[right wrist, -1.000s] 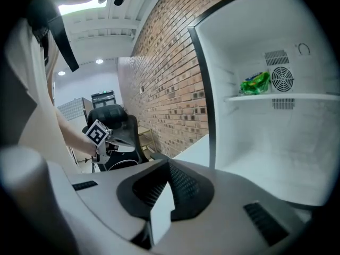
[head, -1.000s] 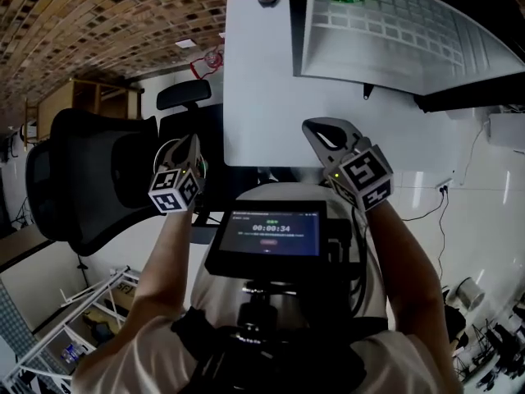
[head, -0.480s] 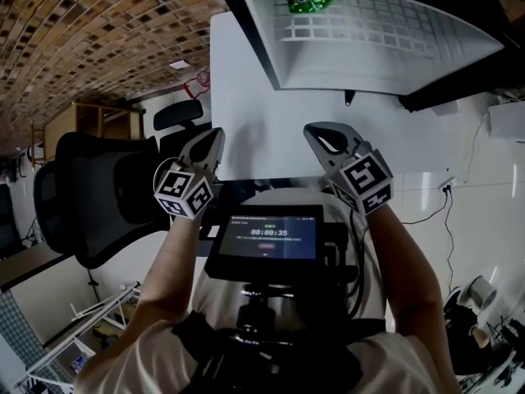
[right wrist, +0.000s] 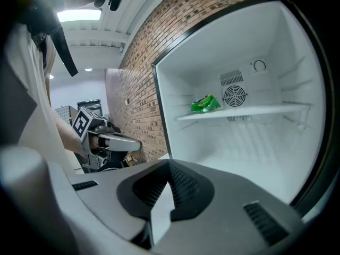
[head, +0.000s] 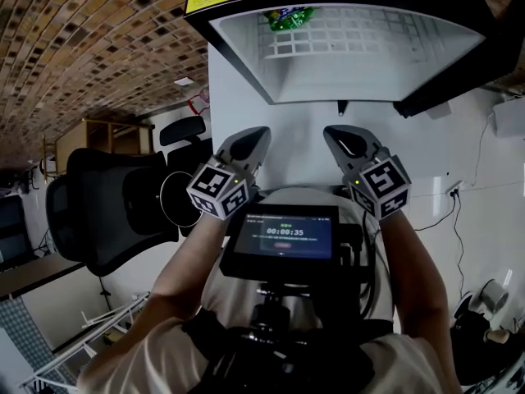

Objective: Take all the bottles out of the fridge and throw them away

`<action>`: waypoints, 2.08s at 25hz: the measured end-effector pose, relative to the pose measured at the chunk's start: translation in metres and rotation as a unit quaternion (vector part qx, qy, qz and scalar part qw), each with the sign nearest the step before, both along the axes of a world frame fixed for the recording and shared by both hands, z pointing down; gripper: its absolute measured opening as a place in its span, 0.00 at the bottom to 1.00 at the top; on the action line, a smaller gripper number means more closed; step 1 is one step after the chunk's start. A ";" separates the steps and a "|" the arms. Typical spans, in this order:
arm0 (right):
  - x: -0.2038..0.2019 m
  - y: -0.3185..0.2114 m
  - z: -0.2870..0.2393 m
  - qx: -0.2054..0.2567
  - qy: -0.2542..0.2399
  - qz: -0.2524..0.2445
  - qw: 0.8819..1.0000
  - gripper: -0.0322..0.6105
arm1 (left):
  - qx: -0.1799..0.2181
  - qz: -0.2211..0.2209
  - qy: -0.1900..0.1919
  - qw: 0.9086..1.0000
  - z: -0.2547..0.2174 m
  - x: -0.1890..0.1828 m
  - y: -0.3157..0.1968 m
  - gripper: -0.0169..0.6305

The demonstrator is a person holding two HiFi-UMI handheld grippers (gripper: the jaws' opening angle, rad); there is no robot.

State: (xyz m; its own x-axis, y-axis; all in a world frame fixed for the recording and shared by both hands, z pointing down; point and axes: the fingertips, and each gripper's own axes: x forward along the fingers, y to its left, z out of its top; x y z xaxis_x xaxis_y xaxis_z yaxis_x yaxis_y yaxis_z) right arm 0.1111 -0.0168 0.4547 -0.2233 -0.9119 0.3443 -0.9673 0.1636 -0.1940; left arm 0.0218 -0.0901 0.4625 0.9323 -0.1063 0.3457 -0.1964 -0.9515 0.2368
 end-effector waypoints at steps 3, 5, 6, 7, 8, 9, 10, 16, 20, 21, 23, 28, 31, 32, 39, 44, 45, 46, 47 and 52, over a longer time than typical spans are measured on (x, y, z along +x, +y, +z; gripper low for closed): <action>0.016 0.002 -0.004 0.005 0.002 0.007 1.000 0.05 | -0.001 0.022 0.004 1.000 -0.013 0.025 0.014 0.03; 0.027 0.004 -0.008 0.012 0.002 0.012 1.000 0.05 | 0.001 0.033 0.008 0.999 -0.019 0.040 0.021 0.03; 0.031 0.005 -0.009 0.014 0.002 0.014 1.000 0.05 | 0.003 0.040 0.010 0.999 -0.021 0.047 0.024 0.03; 0.035 0.006 -0.010 0.016 0.001 0.015 1.000 0.05 | 0.004 0.046 0.012 0.999 -0.024 0.054 0.028 0.03; 0.038 0.008 -0.011 0.018 0.001 0.016 1.000 0.05 | 0.002 0.050 0.014 0.999 -0.028 0.061 0.032 0.03; 0.042 0.010 -0.012 0.019 0.000 0.017 1.000 0.05 | 0.000 0.054 0.018 0.998 -0.031 0.068 0.034 0.03; 0.046 0.011 -0.013 0.021 -0.001 0.021 1.000 0.05 | -0.001 0.059 0.021 0.998 -0.033 0.074 0.037 0.03; 0.068 0.021 -0.018 0.030 -0.007 0.036 0.999 0.05 | 0.009 0.081 0.026 0.996 -0.032 0.095 0.049 0.03; 0.078 0.029 -0.017 0.033 -0.007 0.049 0.998 0.05 | 0.001 0.088 0.029 0.996 -0.036 0.107 0.059 0.04; 0.080 0.031 -0.018 0.034 -0.007 0.052 0.998 0.05 | 0.002 0.092 0.029 0.995 -0.036 0.110 0.061 0.04; 0.083 0.032 -0.018 0.034 -0.007 0.054 0.998 0.05 | 0.011 0.101 0.030 0.994 -0.034 0.113 0.063 0.04; 0.084 0.032 -0.018 0.036 -0.009 0.053 0.998 0.05 | 0.020 0.108 0.017 0.994 -0.039 0.119 0.071 0.03; 0.082 0.033 -0.019 0.038 -0.008 0.051 0.998 0.05 | 0.034 0.101 0.011 0.994 -0.039 0.117 0.071 0.03; 0.081 0.033 -0.019 0.038 -0.008 0.051 0.998 0.05 | 0.032 0.096 0.013 0.995 -0.039 0.116 0.070 0.03; 0.079 0.038 -0.018 0.039 -0.010 0.056 0.998 0.05 | 0.031 0.075 0.020 0.997 -0.043 0.115 0.064 0.04; 0.080 0.044 -0.017 0.040 -0.012 0.062 0.997 0.05 | 0.042 0.065 0.013 0.997 -0.045 0.118 0.059 0.04; 0.080 0.045 -0.016 0.040 -0.012 0.063 0.997 0.05 | 0.047 0.063 0.013 0.997 -0.046 0.118 0.058 0.04; 0.081 0.046 -0.016 0.041 -0.013 0.063 0.997 0.05 | 0.055 0.061 0.013 0.997 -0.048 0.119 0.057 0.05; 0.080 0.047 -0.016 0.041 -0.013 0.063 0.997 0.05 | 0.069 0.060 0.011 0.996 -0.051 0.120 0.056 0.05; 0.079 0.053 -0.012 0.042 -0.018 0.062 0.997 0.05 | 0.264 0.035 -0.084 0.960 -0.070 0.127 0.034 0.06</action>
